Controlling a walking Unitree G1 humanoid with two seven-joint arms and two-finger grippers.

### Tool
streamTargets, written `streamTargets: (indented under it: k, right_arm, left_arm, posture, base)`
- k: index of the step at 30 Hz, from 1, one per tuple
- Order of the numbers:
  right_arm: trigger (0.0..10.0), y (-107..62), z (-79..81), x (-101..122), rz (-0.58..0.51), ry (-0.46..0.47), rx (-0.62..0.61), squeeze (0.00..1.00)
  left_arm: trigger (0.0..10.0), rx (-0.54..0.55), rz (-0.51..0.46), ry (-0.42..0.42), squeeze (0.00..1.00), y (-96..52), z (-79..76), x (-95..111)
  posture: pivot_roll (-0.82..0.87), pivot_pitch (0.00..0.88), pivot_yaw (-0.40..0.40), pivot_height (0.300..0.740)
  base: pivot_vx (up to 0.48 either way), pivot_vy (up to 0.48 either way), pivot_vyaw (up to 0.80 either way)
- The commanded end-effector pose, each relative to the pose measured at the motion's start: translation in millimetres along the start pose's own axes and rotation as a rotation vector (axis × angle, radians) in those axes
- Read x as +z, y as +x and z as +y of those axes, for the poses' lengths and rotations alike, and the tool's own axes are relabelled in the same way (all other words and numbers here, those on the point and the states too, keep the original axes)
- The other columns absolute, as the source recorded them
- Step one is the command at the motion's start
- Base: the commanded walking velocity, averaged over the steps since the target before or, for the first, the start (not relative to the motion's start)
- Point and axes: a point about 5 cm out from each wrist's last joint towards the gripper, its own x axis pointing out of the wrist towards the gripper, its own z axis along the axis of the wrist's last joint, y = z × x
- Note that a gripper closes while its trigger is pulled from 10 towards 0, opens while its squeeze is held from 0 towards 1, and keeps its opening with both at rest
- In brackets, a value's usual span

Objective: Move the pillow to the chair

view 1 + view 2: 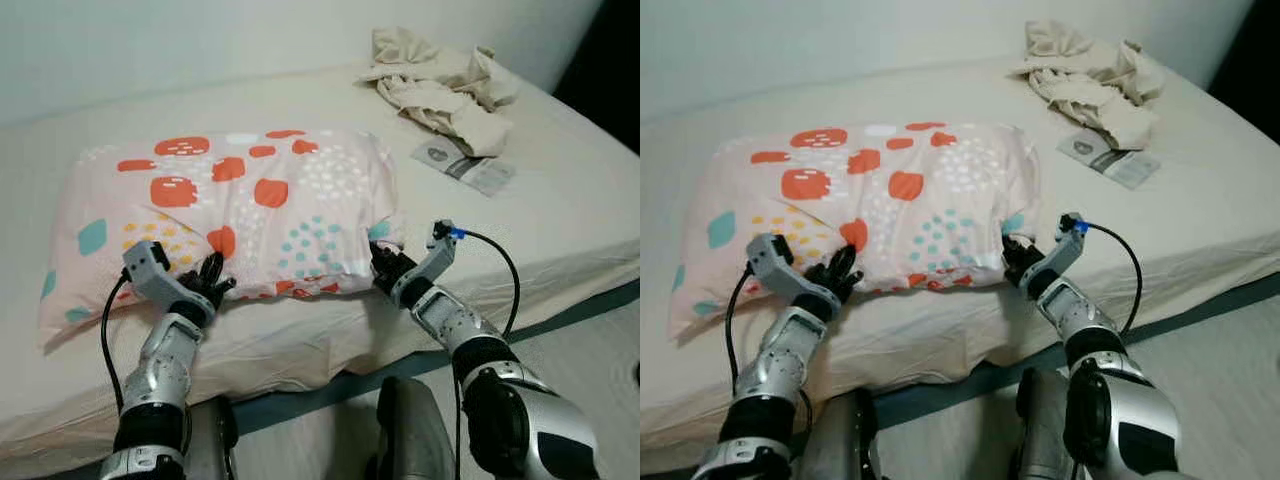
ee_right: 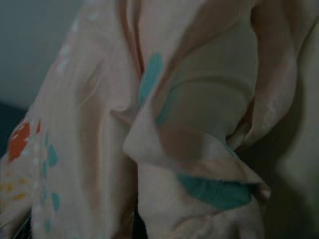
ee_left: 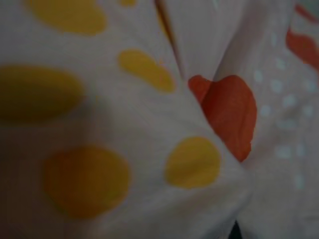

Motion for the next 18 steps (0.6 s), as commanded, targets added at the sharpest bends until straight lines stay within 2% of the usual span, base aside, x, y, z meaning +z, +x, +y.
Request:
streamTargets:
  k: [1, 3, 7, 9, 10, 11, 12, 13, 14, 15, 16, 17, 18]
  right_arm:
    - [0.0, 0.9, 3.6, 5, -0.074, -0.051, 0.003, 0.0]
    - [0.0, 2.9, 11.6, 16, -0.173, -0.044, 0.039, 0.0]
    - [0.0, 5.2, 19.2, 26, -0.239, -0.052, 0.044, 0.0]
    - [0.0, 8.5, 30.4, 36, -0.274, -0.131, 0.033, 0.0]
    - [0.0, 8.5, 30.4, 36, -0.274, -0.131, 0.033, 0.0]
    - [0.0, 10.0, 36.4, 40, -0.281, -0.171, 0.034, 0.0]
    - [1.9, 10.3, 42.0, 43, -0.296, -0.224, 0.045, 0.0]
    - [1.9, 10.3, 42.0, 43, -0.296, -0.224, 0.045, 0.0]
    - [10.0, 7.4, 60.4, 46, -0.352, -0.467, 0.101, 0.0]
    - [10.0, 5.8, 68.0, 45, -0.374, -0.548, 0.127, 0.0]
    - [10.0, 4.8, 72.3, 44, -0.385, -0.59, 0.142, 0.0]
    - [10.0, 4.8, 73.0, 40, -0.371, -0.594, 0.144, 0.0]
    - [10.0, 4.8, 73.0, 40, -0.371, -0.594, 0.144, 0.0]
  left_arm:
    - [0.0, -0.006, 0.033, 0.059, 0.0, -2.4, -3.3, -8]
    - [0.0, -0.027, 0.009, 0.072, 0.0, -2.6, -8.8, -4]
    - [0.0, -0.052, -0.016, 0.093, 0.0, -1.4, -17.3, 3]
    - [0.0, -0.085, -0.077, 0.115, 0.0, 1.7, -31.6, 16]
    - [0.0, -0.085, -0.077, 0.115, 0.0, 1.7, -31.6, 16]
    - [0.0, -0.093, -0.111, 0.119, 0.0, 3.0, -38.1, 23]
    - [0.0, -0.098, -0.113, 0.108, 0.0, 4.5, -42.7, 26]
    - [0.0, -0.098, -0.113, 0.108, 0.0, 4.5, -42.7, 26]
    - [2.6, -0.106, -0.14, 0.105, 0.0, 6.0, -50.5, 35]
    - [6.5, -0.093, -0.164, 0.134, 0.0, 5.9, -51.7, 40]
    - [6.5, -0.082, -0.183, 0.157, 0.0, 5.5, -52.2, 43]
    - [10.0, -0.072, -0.201, 0.17, 0.0, 4.8, -52.0, 45]
    - [10.0, -0.072, -0.201, 0.17, 0.0, 4.8, -52.0, 45]
  posture:
    - [-0.01, 0.111, -0.01, 0.544]
    - [-0.01, 0.095, -0.007, 0.544]
    - [-0.02, 0.093, -0.006, 0.544]
    - [-0.02, 0.08, -0.01, 0.544]
    - [-0.02, 0.08, -0.01, 0.544]
    - [-0.02, 0.071, -0.011, 0.544]
    - [-0.02, 0.055, -0.008, 0.544]
    - [-0.02, 0.055, -0.008, 0.544]
    - [-0.02, 0.049, -0.005, 0.544]
    - [-0.02, 0.049, -0.005, 0.544]
    - [-0.02, 0.049, -0.005, 0.544]
    - [-0.02, 0.041, -0.009, 0.544]
    - [-0.02, 0.041, -0.009, 0.544]
  base:
    - [0.0, 0.0, 0.0]
    - [0.0, 0.0, 0.0]
    - [0.0, 0.0, 0.0]
    - [0.0, 0.0, 0.0]
    - [0.0, 0.0, 0.0]
    - [0.0, 0.0, 0.0]
    - [0.0, 0.0, 0.0]
    - [0.0, 0.0, 0.0]
    - [0.0, 0.0, 0.0]
    - [0.0, 0.0, 0.0]
    - [0.0, 0.0, 0.0]
    - [0.0, 0.0, 0.0]
    - [0.0, 0.0, 0.0]
